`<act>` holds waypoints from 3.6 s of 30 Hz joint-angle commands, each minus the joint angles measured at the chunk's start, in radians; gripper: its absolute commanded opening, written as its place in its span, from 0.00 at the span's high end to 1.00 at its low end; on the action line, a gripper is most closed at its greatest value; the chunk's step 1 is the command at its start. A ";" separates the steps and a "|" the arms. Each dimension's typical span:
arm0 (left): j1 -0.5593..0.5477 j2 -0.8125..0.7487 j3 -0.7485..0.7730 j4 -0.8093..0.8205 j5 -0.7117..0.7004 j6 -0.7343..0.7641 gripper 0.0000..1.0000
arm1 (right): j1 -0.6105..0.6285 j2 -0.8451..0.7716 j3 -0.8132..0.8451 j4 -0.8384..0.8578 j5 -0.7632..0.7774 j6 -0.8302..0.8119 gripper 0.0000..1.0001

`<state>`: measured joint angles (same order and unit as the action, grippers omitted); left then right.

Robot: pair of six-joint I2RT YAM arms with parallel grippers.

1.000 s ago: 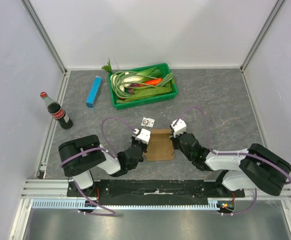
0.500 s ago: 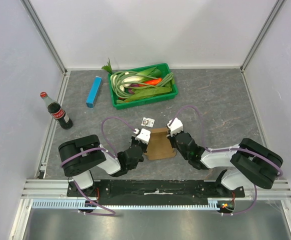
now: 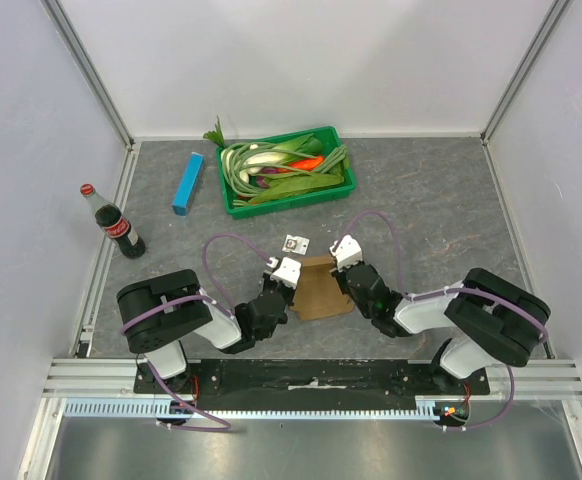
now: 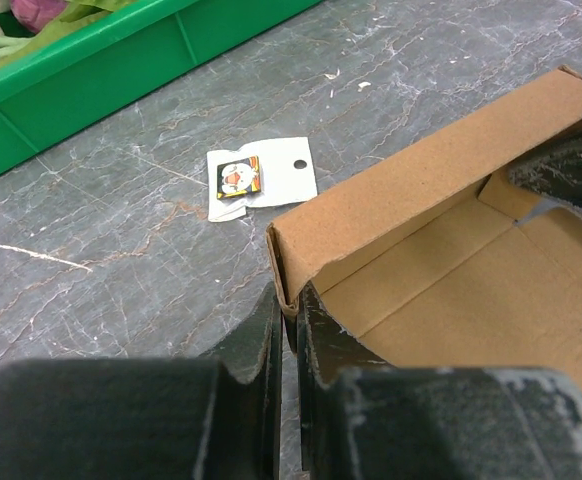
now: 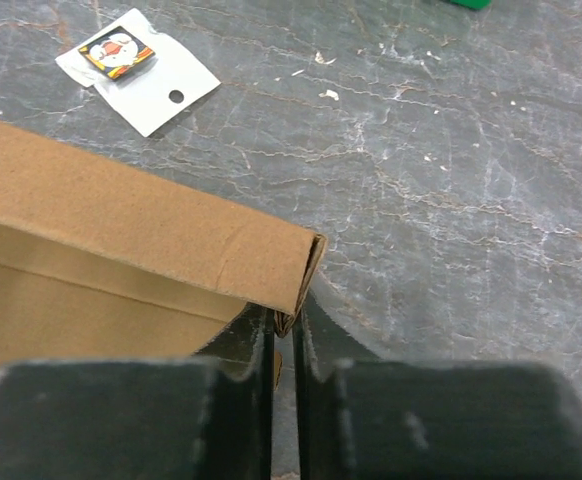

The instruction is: Fold the paper box

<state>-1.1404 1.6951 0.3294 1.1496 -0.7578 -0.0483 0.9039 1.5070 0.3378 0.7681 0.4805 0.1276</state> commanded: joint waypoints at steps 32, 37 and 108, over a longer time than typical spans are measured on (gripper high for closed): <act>-0.024 -0.038 0.099 -0.080 -0.038 -0.122 0.96 | 0.158 0.072 0.079 -0.051 0.322 0.046 0.73; -0.024 -0.029 0.108 -0.096 -0.046 -0.119 0.96 | 0.129 -0.002 0.101 -0.214 0.166 0.145 0.49; 0.150 -0.284 0.068 -0.478 0.398 -0.335 0.50 | -0.093 -0.361 0.201 -0.856 -0.239 0.371 0.39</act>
<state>-0.9436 1.3499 0.3317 0.5129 -0.2882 -0.4820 0.8001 1.0966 0.5095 -0.1780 0.1341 0.5606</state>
